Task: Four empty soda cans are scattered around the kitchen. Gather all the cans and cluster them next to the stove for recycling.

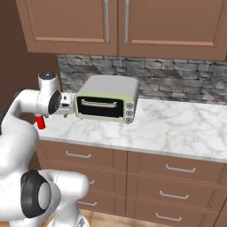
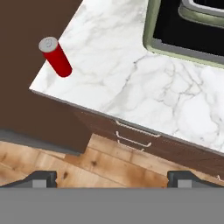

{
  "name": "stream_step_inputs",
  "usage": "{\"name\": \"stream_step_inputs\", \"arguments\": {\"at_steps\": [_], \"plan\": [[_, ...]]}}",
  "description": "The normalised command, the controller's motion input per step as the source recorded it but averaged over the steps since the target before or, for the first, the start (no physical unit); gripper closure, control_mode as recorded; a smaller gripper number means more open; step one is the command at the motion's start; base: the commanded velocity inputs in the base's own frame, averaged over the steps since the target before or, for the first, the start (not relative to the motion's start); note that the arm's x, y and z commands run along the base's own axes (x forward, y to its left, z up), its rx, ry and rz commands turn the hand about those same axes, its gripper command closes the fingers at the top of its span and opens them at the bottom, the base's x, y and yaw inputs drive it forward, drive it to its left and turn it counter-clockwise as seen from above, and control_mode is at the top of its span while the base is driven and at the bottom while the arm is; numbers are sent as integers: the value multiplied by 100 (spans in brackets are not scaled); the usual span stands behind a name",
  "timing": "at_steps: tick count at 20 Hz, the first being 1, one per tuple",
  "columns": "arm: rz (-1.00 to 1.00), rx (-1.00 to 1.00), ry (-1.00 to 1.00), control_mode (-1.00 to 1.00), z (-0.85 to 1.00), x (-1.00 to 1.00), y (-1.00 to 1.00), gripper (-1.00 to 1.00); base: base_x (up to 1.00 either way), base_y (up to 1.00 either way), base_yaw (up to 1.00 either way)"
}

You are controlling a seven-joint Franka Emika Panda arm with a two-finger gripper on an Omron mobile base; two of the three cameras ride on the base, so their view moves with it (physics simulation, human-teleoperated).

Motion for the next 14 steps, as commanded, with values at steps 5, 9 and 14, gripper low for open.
{"name": "stream_step_inputs", "arguments": {"at_steps": [5, 9, 14], "plan": [[20, 0, 2, -100, 0, 27, 89, -100, 0, 0, 0], [6, -2, 5, -100, -6, 35, 84, -100, 0, 0, 0], [16, 0, 6, -100, -9, 24, 34, -100, 0, 0, 0]]}}
